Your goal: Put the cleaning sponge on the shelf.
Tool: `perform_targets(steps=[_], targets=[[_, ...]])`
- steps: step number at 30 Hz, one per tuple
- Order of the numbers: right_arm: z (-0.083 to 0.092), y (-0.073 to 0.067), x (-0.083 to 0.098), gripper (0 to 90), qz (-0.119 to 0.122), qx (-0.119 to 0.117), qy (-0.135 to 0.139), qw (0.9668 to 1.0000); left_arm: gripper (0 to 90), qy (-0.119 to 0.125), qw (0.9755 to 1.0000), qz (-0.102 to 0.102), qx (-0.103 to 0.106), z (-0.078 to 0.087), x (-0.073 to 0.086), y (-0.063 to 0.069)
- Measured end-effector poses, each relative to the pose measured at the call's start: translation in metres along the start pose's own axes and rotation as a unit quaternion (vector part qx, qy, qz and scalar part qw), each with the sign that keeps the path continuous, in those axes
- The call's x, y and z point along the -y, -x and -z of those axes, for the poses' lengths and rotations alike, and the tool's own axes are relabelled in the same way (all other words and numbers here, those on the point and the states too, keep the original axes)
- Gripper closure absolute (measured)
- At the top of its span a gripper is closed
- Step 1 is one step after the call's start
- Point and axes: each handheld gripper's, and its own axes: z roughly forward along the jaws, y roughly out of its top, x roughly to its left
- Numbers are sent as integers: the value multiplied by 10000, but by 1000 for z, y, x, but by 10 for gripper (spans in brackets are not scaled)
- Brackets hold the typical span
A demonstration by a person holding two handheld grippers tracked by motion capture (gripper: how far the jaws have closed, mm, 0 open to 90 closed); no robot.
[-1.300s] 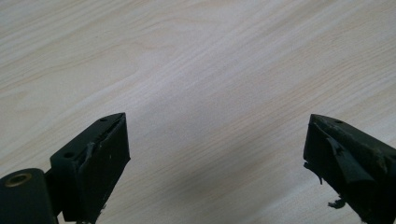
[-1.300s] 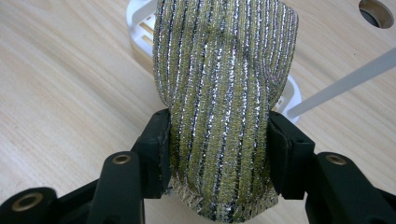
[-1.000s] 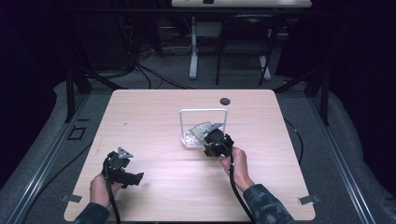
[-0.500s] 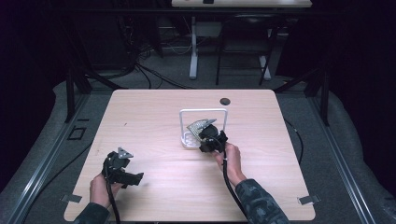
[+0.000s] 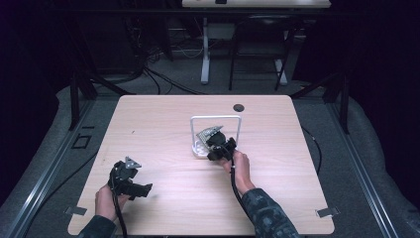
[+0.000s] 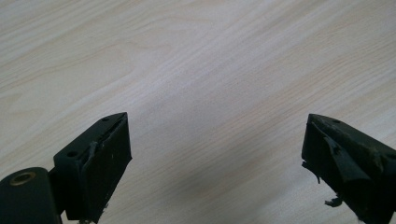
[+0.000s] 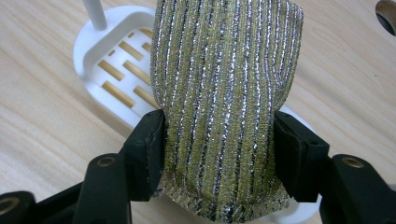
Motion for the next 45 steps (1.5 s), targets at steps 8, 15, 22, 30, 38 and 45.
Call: perform_targets(steps=[8,15,22,30,38,45], targets=[[-6,0,-4,346,-21,25,2,10000,86,-7,10000,-35,21,0,0,1],[-6,0,-5,208,-11,-97,-6,10000,87,-11,10000,-50,32,0,0,2],[1,2,-5,146,-94,-188,80,9997,88,-20,10000,-76,35,0,-1,2],[17,3,-4,108,-35,-388,245,9989,89,-56,9999,-92,63,0,-1,2],[39,1,-1,126,191,-680,444,9965,89,-36,9999,-103,44,-1,-1,3],[59,4,4,66,346,-741,497,9954,89,-57,9999,-121,66,-1,-1,4]])
